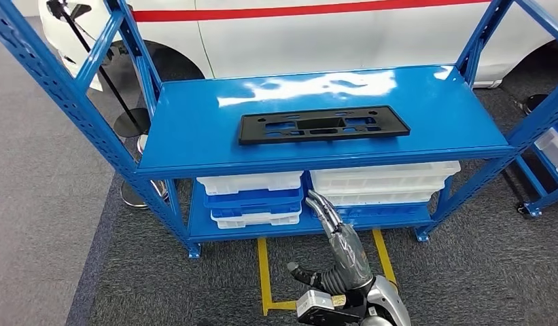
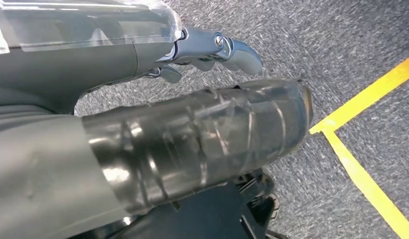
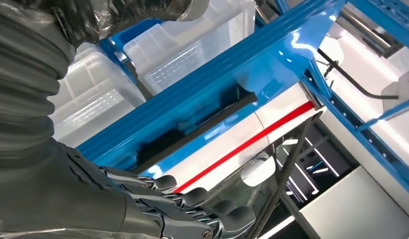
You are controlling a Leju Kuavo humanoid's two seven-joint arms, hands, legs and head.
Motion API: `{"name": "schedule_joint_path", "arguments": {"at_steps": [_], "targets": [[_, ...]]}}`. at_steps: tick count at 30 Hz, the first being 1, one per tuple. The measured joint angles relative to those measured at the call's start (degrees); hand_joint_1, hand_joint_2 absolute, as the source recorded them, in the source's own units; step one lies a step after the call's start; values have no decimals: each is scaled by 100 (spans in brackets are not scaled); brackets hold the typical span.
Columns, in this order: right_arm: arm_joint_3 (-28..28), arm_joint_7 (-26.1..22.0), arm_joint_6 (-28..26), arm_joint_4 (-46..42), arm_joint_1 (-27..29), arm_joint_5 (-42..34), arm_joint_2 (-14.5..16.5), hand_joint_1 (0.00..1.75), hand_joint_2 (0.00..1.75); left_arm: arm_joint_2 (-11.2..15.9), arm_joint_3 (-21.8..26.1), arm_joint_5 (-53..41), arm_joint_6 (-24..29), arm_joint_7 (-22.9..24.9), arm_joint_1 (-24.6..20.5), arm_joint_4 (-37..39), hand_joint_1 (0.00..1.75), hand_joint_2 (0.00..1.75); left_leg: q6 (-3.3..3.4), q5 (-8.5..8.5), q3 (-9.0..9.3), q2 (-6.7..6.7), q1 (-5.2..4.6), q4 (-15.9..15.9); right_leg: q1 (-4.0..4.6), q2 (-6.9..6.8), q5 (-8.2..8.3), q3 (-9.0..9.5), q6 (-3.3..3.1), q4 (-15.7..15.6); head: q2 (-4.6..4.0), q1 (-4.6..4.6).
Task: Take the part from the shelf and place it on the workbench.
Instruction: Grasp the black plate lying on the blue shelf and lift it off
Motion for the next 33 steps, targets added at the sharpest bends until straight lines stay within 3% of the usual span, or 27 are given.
{"name": "schedule_joint_path", "arguments": {"at_steps": [2, 3, 4, 5, 8, 10, 13, 17, 28, 30, 32, 33], "targets": [[0, 0, -1, 0, 4, 1, 0, 0, 175, 0, 0, -35, 13, 2, 4, 0, 0, 0, -38, -374, -341, 2, 7, 766, 6, -10, -3, -5, -28, 0, 0, -1], [0, 0, 1, 0, 8, 1, 0, 0, 175, 0, 0, -50, 21, 4, 9, 0, 0, 0, -45, -486, -503, 2, 8, 1105, 14, -13, -4, -5, -32, 1, 0, -1], [0, 0, 3, 0, 12, 1, 0, 0, 175, 0, 0, -63, 28, 8, 12, 0, 0, 0, -41, -485, -582, 2, 8, 1261, 22, -12, -6, -2, -36, 1, 0, -1], [0, 0, 7, 0, 15, 1, 0, 0, 175, 0, 0, -80, 29, 11, 13, 0, 0, 0, -25, -367, -549, 2, 7, 1180, 31, -9, -10, 8, -38, 2, 0, -1], [0, -9, 28, 0, 17, -1, 0, 0, 175, 13, 0, -189, -43, 15, 8, 1, 0, 0, 88, 214, -36, 2, -27, 51, 55, 3, -27, 41, -30, 6, 0, 1], [0, -15, 43, 0, 20, -2, 0, 0, 175, 28, 0, -245, -95, 16, 5, 2, 0, 0, 149, 315, 140, 0, -67, -367, 60, 4, -25, 18, 4, 12, 0, 3], [1, -17, 60, -1, 26, -5, -1, 0, 175, 34, 0, -270, -111, 17, 23, 2, 0, 0, 208, 343, 169, 0, -58, -459, 56, 5, -34, 9, 96, 13, 0, 3], [0, -20, 62, -1, 21, -8, -2, 0, 175, 37, 0, -278, -114, 17, 13, 2, 0, 0, 291, 400, 204, 19, -17, -554, 44, 7, -430, -229, 151, 566, 0, 11], [0, -19, 62, 0, 22, -9, -2, 0, 175, 37, 0, -279, -116, 17, 11, 2, 0, 0, 292, 400, 201, 19, -17, -553, 40, 7, -490, -278, 154, 673, 0, 11], [0, -18, 62, 0, 25, -9, -2, 0, 175, 37, 0, -280, -118, 17, 11, 2, 0, 0, 294, 398, 200, 20, -18, -551, 36, 7, -562, -347, 161, 821, 0, 13], [0, -18, 62, 2, 39, -8, -2, 0, 175, 37, 0, -282, -121, 17, 16, 2, 0, 0, 297, 396, 194, 23, -21, -546, 28, 6, -728, -550, 181, 1242, 0, 12], [0, -18, 62, 5, 47, -8, -2, 0, 175, 37, 0, -282, -122, 17, 19, 2, 0, 0, 293, 390, 192, 22, -19, -535, 12, 5, -678, -585, 200, 1309, 0, 11]]}}
